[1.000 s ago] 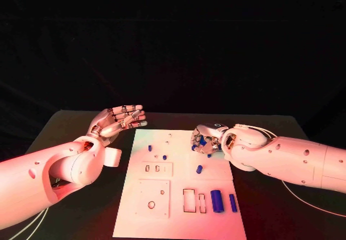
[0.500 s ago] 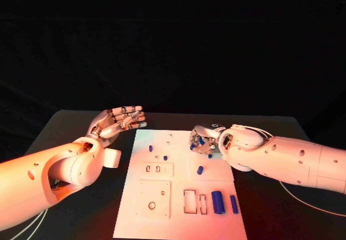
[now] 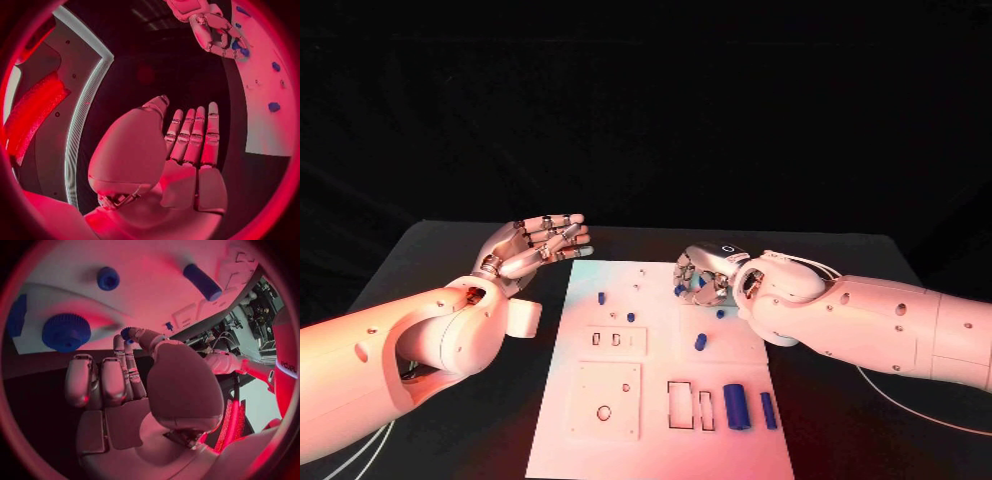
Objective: Assemble the parts on the task board
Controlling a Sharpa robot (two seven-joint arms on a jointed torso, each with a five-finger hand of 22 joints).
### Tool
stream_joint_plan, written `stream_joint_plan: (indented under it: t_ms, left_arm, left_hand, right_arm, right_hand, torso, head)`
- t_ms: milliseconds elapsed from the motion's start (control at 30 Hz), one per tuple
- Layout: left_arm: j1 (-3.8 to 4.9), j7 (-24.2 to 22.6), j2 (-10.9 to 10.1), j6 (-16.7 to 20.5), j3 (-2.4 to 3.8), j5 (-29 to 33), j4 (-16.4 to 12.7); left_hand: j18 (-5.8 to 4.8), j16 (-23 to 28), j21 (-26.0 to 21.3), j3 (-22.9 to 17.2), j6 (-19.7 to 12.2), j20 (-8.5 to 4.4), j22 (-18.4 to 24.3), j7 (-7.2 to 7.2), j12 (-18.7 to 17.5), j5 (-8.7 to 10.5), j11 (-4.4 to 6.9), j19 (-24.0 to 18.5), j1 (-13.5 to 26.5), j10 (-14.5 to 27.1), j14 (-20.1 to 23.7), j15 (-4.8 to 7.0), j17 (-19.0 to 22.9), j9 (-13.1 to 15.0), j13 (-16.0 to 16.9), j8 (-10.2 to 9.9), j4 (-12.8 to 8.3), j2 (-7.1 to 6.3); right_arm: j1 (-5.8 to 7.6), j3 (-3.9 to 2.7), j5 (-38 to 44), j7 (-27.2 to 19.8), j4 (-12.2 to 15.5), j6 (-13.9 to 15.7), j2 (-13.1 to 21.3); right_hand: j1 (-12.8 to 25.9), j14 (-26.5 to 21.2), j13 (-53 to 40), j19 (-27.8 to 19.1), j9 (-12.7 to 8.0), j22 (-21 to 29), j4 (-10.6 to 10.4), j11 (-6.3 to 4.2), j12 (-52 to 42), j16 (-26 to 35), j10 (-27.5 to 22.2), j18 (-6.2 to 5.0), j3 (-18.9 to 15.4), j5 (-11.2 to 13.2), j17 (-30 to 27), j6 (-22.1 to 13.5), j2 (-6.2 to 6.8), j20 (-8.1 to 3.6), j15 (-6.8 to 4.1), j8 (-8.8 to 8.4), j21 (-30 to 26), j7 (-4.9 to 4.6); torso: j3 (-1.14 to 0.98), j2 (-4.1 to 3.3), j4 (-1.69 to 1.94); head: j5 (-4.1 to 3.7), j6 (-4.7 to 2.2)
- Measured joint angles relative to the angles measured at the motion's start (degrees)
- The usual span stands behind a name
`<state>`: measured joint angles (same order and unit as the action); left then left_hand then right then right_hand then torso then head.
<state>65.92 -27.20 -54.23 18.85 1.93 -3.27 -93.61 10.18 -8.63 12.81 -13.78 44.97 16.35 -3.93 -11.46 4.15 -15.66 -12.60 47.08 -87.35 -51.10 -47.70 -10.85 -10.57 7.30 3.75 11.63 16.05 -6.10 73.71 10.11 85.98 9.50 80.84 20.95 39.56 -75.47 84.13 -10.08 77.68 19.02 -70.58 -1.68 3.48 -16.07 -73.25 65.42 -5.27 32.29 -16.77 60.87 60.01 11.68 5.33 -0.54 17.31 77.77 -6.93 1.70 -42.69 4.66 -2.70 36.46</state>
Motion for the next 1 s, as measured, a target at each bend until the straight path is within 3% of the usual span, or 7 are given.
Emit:
stream_joint_plan:
  t_ms: [467,1000]
  left_arm:
    - [0.01,0.1,0.0,0.0,0.0,0.0,0.3]
    - [0.21,0.3,0.5,-0.1,0.0,0.0,0.2]
  left_hand:
    - [0.0,0.0,-0.2,0.0,0.0,0.0,0.0,0.0,0.0,0.0,0.0,0.0,0.0,0.0,0.0,0.0,0.0,0.0,0.0,0.0,0.0,0.0]
    - [0.0,0.0,-0.2,-0.2,0.0,0.0,0.0,0.0,0.0,0.0,0.0,0.0,0.0,0.0,0.0,0.0,0.0,0.0,0.0,0.0,-0.2,0.0]
  right_arm:
    - [0.89,-0.18,0.0,1.3,-2.6,4.8,-3.8]
    - [1.21,-0.26,-0.1,1.6,-8.6,5.4,-10.4]
  right_hand:
    - [0.2,0.0,0.0,0.0,0.2,-0.3,-0.2,-0.19,0.0,-0.3,0.2,0.0,0.1,0.0,0.4,0.2,-0.23,0.0,0.0,-0.04,0.3,0.18]
    - [0.5,-0.2,0.0,0.0,0.5,-0.4,-0.3,-0.19,0.0,-0.6,0.2,-0.01,0.3,0.1,0.5,0.2,0.02,0.0,-0.2,0.2,0.2,0.19]
  torso:
    - [0.13,-0.16,0.31]
    - [0.23,-0.34,0.5]
  head:
    - [-0.21,-0.47]
    - [0.19,-0.52]
